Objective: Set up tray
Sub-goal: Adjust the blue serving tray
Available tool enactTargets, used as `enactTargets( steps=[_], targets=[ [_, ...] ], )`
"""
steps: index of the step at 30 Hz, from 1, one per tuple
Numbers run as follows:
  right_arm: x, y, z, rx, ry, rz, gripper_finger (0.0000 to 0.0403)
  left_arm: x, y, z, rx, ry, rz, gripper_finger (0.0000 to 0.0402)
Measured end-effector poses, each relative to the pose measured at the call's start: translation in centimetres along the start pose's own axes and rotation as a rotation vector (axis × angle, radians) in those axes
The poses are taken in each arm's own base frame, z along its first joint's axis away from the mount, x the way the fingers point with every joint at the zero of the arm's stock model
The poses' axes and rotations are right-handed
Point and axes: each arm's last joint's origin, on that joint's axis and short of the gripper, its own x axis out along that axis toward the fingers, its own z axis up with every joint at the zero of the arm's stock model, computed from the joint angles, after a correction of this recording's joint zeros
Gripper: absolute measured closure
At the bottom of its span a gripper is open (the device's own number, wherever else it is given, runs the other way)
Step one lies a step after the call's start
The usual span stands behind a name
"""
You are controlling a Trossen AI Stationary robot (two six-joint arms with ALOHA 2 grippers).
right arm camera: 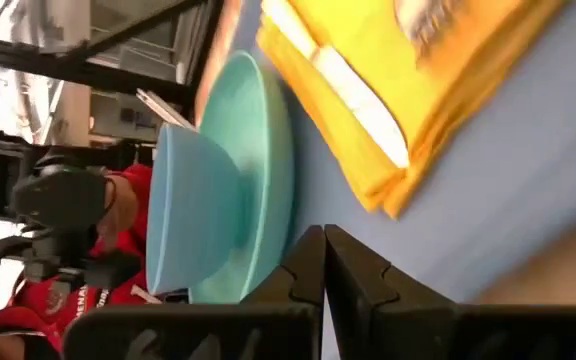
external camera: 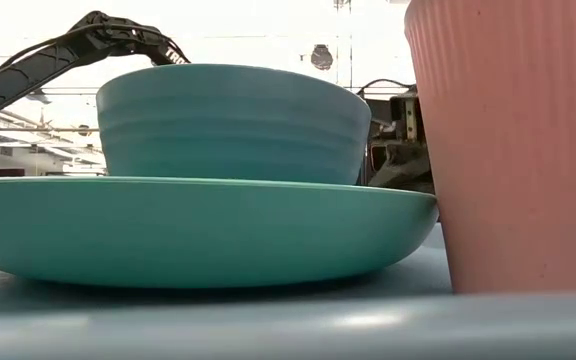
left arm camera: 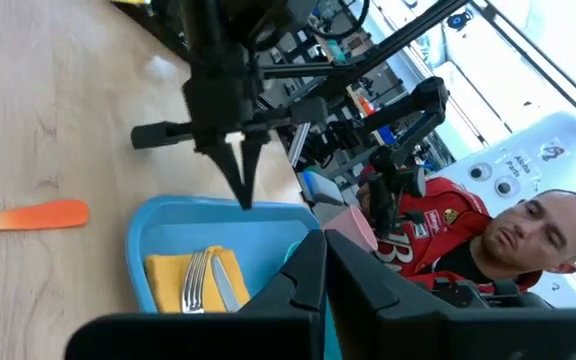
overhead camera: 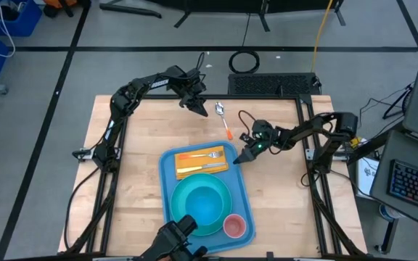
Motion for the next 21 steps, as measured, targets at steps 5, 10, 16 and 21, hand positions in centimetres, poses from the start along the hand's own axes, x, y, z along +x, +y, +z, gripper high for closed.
enactTargets(
  steps=[5,10,16,21],
  targets=[
    [-2.0,0.4,1.6,-0.07,-0.089,0.021,0.0402,0.0,-0.1,0.1,0.032,-0.029,-0.032,0.0395],
    [-3.8,0.9,3.2,-0.136,-0.155,0.015,0.0402,-0.1,-0.3,0.2,0.068,-0.051,-0.05,0.038],
    [-4.5,1.7,6.0,-0.19,-0.084,-0.235,0.0402,-0.2,-2.1,0.8,0.134,-0.054,-0.053,0.0395],
    [-6.0,2.9,8.6,-0.266,-0.062,-0.544,0.0403,-0.1,-4.0,0.9,0.187,-0.052,-0.053,0.0391]
  ],
)
